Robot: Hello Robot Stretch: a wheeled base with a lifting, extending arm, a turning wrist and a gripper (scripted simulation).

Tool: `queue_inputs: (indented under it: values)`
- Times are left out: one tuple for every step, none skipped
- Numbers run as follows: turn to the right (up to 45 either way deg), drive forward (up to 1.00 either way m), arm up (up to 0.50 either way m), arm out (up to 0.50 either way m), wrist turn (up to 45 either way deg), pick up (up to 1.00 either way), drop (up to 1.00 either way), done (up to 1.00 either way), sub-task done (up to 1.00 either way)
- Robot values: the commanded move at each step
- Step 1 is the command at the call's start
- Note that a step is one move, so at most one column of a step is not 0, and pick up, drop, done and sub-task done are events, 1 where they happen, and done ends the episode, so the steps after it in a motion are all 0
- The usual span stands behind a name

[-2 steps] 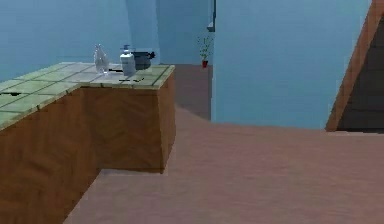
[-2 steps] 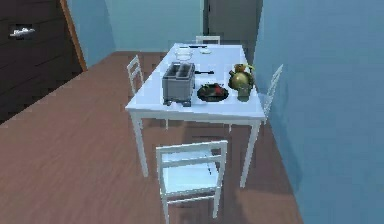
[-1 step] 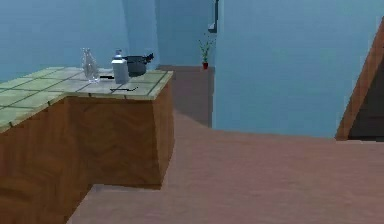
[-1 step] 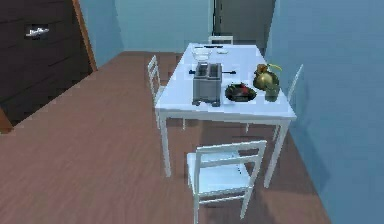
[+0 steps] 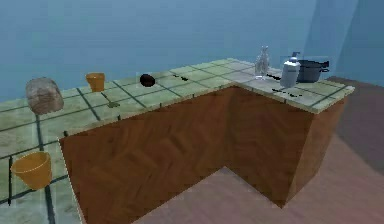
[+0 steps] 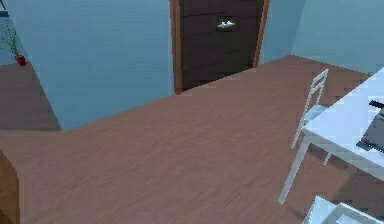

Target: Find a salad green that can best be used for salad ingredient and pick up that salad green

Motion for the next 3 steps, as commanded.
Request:
queue_inputs:
  values:
    - [-6.0, 0.0, 0.0, 0.0, 0.0, 0.0, 0.0, 0.0, 0.0]
    - [0.0, 0.65, 0.0, 0.0, 0.0, 0.0, 0.0, 0.0, 0.0]
    - [-45.0, 0.0, 0.0, 0.0, 0.0, 0.0, 0.0, 0.0, 0.0]
